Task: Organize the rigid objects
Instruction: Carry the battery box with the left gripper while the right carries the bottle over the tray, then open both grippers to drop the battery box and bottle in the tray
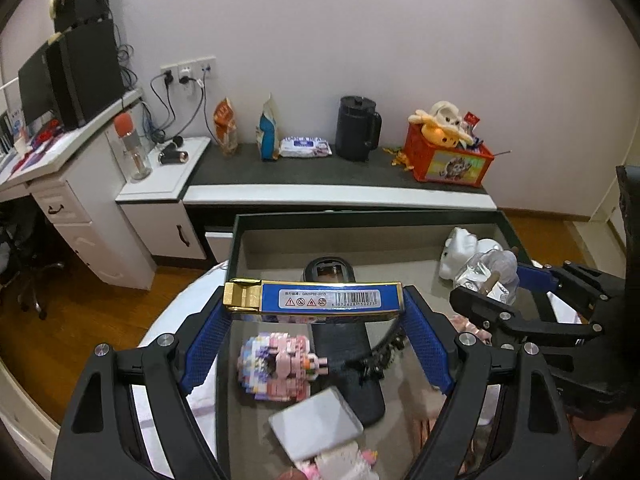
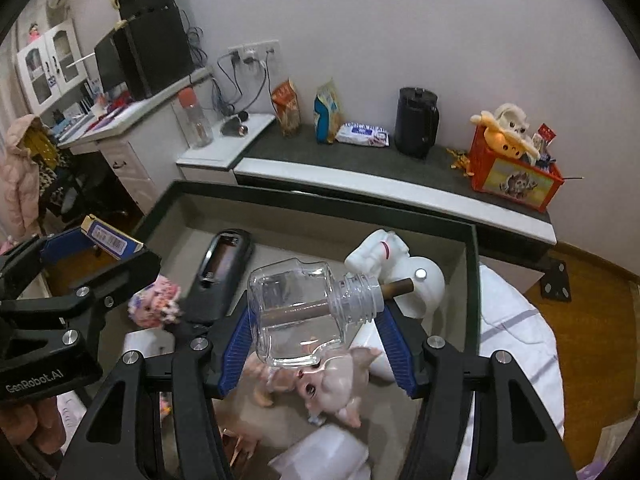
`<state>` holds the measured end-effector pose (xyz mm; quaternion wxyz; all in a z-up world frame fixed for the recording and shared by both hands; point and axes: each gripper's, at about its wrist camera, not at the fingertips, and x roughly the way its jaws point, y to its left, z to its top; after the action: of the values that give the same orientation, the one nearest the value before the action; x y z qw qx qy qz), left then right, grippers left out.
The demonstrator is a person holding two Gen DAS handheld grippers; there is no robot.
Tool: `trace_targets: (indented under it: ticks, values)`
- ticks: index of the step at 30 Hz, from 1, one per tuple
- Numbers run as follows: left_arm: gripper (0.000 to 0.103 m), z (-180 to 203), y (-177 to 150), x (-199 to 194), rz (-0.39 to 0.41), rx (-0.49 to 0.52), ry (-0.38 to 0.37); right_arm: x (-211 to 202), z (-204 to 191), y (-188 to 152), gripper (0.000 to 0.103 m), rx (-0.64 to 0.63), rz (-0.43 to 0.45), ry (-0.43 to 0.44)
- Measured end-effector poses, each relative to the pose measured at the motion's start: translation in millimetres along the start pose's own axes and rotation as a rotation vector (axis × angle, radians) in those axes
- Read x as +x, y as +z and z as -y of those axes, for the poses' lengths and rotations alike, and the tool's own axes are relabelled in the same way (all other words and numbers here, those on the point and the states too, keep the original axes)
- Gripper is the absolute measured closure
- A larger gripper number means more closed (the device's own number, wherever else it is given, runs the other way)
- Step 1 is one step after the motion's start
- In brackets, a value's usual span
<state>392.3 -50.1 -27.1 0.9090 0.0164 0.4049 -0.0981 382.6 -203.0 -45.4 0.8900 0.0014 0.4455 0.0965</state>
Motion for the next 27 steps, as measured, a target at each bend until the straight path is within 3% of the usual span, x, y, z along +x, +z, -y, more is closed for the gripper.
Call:
trace_targets:
  ticks: [6, 10, 13, 14, 22, 24, 27]
  values:
    - [0.018, 3.0, 1.4, 24.2, -0.049, 0.021, 0.041, 14.5, 4.0, -0.5, 0.042, -0.006, -0.041, -0.020]
    - [0.007, 4.1, 0.9, 26.2, -0.055, 0.019, 0.068, 18.0, 3.9, -0.8, 0.041, -0.008, -0.051, -0.035]
    - [0.002, 1.6, 0.4, 20.6, -0.052, 0.014, 0.080, 17.4, 7.1, -0.7, 0.026, 0.000, -0.052, -0.052]
    - [0.000, 0.9, 0.0, 17.8, -0.048, 0.012, 0.078, 15.4, 9.2, -1.9, 0.021, 0.008, -0.050, -0.062]
    - [0.000, -2.1, -6.9, -27.8, 0.026, -0.017, 0.062, -4.5, 4.8, -6.2, 0.020, 0.022, -0.034, -0.046]
    - [0.000, -2.6, -12.3, -45.0, 0.051, -0.021, 0.065, -14.0, 5.7, -9.1, 0.011, 0.047, -0.020, -0.046]
    - [0.000, -6.0, -18.9, -64.9, 0.074, -0.035, 0.060, -29.5, 5.3, -13.5, 0.010, 0.076, 0.007, -0.042]
